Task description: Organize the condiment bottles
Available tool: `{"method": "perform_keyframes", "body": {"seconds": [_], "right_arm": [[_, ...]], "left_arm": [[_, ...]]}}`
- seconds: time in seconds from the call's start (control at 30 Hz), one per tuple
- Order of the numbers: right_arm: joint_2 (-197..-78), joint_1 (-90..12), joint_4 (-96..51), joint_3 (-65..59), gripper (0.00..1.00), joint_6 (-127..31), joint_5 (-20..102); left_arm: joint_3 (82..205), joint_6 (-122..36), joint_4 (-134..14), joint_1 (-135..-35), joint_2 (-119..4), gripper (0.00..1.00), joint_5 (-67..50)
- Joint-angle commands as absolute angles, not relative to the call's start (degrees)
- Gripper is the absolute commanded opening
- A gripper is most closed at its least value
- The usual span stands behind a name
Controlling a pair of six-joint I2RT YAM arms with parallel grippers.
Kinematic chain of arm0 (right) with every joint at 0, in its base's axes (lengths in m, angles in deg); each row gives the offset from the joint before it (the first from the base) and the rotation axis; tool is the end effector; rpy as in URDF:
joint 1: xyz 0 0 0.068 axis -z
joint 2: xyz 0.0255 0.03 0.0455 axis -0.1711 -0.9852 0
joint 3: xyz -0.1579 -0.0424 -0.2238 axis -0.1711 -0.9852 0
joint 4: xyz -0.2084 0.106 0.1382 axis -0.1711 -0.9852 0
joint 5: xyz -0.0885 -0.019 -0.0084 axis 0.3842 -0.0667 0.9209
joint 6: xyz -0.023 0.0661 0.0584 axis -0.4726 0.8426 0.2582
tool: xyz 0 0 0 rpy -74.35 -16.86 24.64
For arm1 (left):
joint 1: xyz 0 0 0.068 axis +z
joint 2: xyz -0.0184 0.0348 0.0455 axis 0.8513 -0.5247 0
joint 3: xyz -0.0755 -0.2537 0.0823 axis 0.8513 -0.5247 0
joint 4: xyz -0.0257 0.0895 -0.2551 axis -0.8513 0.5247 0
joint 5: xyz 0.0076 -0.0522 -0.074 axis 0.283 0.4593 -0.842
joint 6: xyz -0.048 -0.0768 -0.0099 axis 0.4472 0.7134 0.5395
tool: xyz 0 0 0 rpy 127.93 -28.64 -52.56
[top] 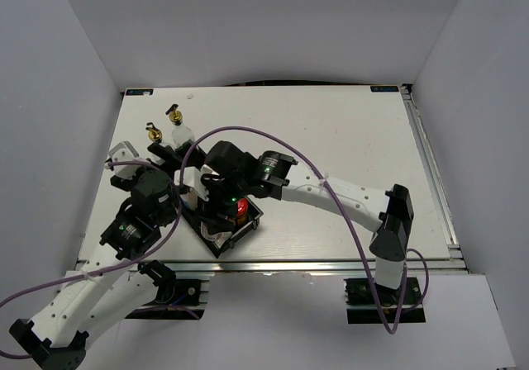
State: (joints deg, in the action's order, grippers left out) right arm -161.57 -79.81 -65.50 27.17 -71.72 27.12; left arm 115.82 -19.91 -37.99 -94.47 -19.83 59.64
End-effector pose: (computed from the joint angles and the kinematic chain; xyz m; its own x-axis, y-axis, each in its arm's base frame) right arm 0.1279 0.4377 0.3336 0.0561 -0.6312 -0.7736 -0.9925 -0.1199 0.0259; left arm 0.1760 -0.0408 0.3400 0.0694 -0.4071 -0.9107 -0.4231 0.8147 -0.3965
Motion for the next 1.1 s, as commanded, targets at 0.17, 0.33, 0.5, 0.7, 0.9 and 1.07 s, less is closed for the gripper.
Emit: {"method": "perform_keyframes", "body": {"seconds": [0.17, 0.33, 0.5, 0.7, 0.9, 1.07], "right_arm": [[-164.75, -80.78, -57.51, 25.84, 0.03, -70.84, 28.39], [-168.00, -80.87, -56.62, 26.18, 0.03, -70.13, 33.93], [-170.64, -81.13, -54.79, 25.14, 0.06, -69.52, 39.20], [-172.49, -81.31, -52.14, 23.73, 0.15, -69.61, 43.78], [-174.51, -81.31, -51.97, 22.94, 0.18, -69.34, 46.33], [-172.06, -81.31, -49.33, 18.29, 0.18, -68.47, 46.42]], "left_arm": [[114.62, -20.17, -37.31, -94.39, -20.48, 0.98, 59.75], [114.71, -20.35, -37.39, -94.39, -20.13, 0.98, 59.40], [114.62, -20.18, -37.13, -94.39, -19.69, 0.98, 60.28], [114.79, -20.18, -37.04, -94.39, -19.95, 0.98, 60.54], [116.20, -19.47, -36.34, -94.39, -19.95, 0.98, 62.39], [116.20, -19.30, -37.13, -94.39, -20.83, 0.98, 62.74]]}}
